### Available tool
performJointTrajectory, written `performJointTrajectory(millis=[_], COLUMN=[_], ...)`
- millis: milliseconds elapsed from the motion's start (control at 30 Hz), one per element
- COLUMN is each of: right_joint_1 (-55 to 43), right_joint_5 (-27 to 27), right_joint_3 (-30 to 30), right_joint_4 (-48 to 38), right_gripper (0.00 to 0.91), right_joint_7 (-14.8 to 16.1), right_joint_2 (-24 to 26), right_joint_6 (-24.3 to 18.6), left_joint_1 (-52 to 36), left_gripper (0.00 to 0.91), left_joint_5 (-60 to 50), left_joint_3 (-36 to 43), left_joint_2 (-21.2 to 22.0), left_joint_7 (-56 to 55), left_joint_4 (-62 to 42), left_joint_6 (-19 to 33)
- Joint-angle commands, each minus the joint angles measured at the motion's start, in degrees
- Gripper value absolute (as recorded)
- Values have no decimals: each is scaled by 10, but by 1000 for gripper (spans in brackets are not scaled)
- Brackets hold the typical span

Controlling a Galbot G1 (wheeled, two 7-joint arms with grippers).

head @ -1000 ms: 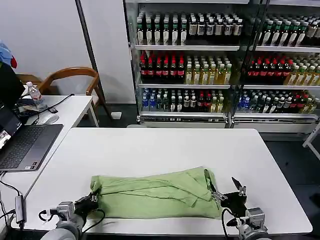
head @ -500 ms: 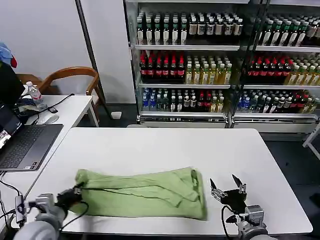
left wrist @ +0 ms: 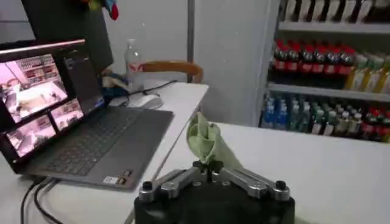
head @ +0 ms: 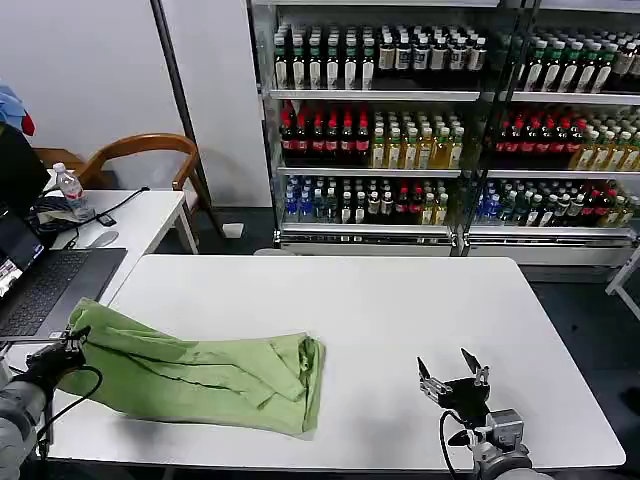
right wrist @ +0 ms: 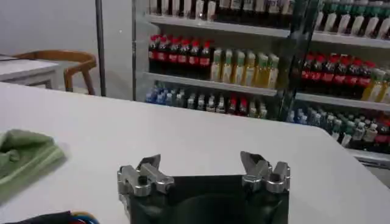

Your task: Fold and organize the clothes.

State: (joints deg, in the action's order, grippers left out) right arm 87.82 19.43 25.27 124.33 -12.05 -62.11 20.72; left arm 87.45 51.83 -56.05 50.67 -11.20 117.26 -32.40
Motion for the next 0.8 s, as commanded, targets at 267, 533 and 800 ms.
performJointTrajectory(millis=[267, 533, 800], right_joint_1=[10, 26, 27], right_joint_5=[-23, -28, -36], right_joint_3=[7, 26, 27], right_joint_4=[6, 13, 12], right_gripper=[907, 907, 907], right_joint_7=[2, 3, 4], right_joint_2=[-7, -11, -12], right_joint_6=[1, 0, 0], left_joint_1=[-46, -89, -123], left_gripper=[40, 40, 40], left_joint_5=[-68, -92, -93], left_joint_3=[268, 394, 422], left_joint_2=[80, 123, 134], left_joint_7=[-7, -7, -7], left_joint_4=[147, 121, 80], left_joint_6=[-6, 21, 32])
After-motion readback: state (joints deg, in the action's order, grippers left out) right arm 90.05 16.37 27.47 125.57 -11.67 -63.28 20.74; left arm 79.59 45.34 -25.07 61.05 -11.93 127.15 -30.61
